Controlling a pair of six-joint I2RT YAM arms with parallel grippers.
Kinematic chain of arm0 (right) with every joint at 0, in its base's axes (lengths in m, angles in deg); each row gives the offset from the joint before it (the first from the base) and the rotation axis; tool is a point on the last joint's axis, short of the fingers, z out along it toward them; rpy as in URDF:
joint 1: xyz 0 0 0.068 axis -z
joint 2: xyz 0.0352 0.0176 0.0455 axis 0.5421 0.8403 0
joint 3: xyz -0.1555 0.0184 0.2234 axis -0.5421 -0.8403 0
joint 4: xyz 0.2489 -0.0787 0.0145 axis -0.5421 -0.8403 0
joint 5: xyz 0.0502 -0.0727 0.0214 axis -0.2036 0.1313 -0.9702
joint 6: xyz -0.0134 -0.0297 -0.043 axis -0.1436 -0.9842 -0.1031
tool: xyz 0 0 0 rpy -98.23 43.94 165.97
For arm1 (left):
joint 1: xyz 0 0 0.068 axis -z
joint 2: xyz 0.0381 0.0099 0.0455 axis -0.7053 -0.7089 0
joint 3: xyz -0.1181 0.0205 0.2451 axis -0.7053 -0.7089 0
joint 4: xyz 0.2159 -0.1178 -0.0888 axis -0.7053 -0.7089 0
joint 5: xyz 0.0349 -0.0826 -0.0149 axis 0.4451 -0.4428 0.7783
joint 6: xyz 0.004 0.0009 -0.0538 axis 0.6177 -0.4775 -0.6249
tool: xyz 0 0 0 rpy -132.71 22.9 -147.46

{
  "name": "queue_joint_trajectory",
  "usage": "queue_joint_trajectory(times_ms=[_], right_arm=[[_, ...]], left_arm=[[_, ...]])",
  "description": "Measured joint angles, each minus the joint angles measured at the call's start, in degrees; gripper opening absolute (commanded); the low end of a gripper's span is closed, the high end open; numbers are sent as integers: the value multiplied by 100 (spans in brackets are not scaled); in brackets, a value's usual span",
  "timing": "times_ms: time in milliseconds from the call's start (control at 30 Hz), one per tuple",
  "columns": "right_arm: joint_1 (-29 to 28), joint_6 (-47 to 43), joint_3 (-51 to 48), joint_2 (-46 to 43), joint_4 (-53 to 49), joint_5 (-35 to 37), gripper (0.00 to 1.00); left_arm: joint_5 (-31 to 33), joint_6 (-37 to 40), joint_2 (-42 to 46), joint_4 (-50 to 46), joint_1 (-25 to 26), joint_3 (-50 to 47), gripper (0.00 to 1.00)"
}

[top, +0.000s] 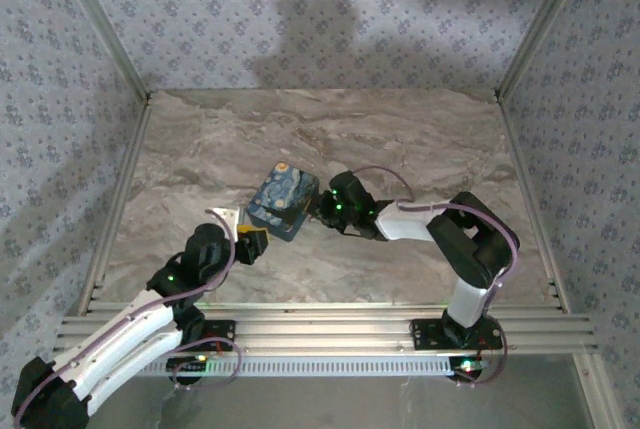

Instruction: Unlock a padlock with a key

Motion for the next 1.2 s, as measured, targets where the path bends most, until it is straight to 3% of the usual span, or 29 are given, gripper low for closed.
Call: queue_joint_trajectory(times_ms=[200,300,400,733,1000,1133,1167,1200], right_arm=[[0,114,-201,-37,160,404,21],[2,127,-210,-72,164,542,13],[13,136,-210,-81,186,588,11],[15,153,-203,-81,96,619,21],[17,-92,103,-81,-667,741,22],[90,-380,98,-426,-1357,946,27],[129,-479,98,-616,-1556,1019,29],[184,-619,98,-885,-1814,1132,32]], left_arm=[[0,0,2,-105,0,0,49],[0,0,35,-142,0,0,49],[0,0,37,-144,0,0,49],[0,0,181,-264,0,0,50],[2,2,223,-393,0,0,51],[127,118,223,-815,-26,94,66],[201,173,214,-957,-33,181,72],[332,203,170,-1132,-59,341,87]])
